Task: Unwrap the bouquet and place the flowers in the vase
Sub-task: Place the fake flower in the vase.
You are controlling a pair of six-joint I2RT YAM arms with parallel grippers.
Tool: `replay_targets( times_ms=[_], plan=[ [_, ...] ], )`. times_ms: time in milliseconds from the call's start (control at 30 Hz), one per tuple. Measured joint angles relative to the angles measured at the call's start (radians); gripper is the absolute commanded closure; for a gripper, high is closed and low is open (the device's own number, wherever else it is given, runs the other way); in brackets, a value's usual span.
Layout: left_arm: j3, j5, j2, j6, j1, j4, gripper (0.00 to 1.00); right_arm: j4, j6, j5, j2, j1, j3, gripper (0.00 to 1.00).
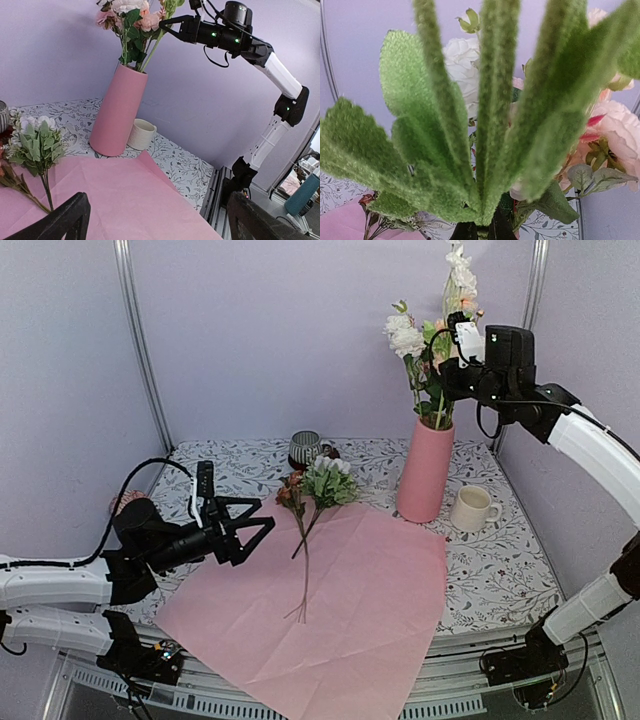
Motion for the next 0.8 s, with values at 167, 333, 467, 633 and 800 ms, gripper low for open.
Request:
replay_targets(
  times_ms=[167, 333, 467, 633, 800],
  plan=[
    [0.0, 0.0, 0.019, 0.0, 0.0, 0.0, 0.02, 0.001, 0.031, -0.028, 0.035, -0.04, -0.006, 0.94],
    [0.0, 0.0, 0.029, -0.001, 0.0, 0.001, 0.02, -0.001, 0.058, -0.041, 0.078, -0.064, -0.023, 0.9],
    [0.0, 0.0, 0.042, -0.006, 0.0, 0.002, 0.03, -0.007, 0.075, -0.043, 0.108, -0.072, -0.04, 0.87],
    [0.0, 0.002, 0.058, -0.018, 0.0, 0.002, 0.03, -0.01, 0.08, -0.04, 0.119, -0.074, -0.061, 0.84],
    [0.0, 0.005, 0.063, -0.024, 0.0, 0.005, 0.03, -0.013, 0.093, -0.038, 0.131, -0.075, -0.076, 0.84]
  ],
)
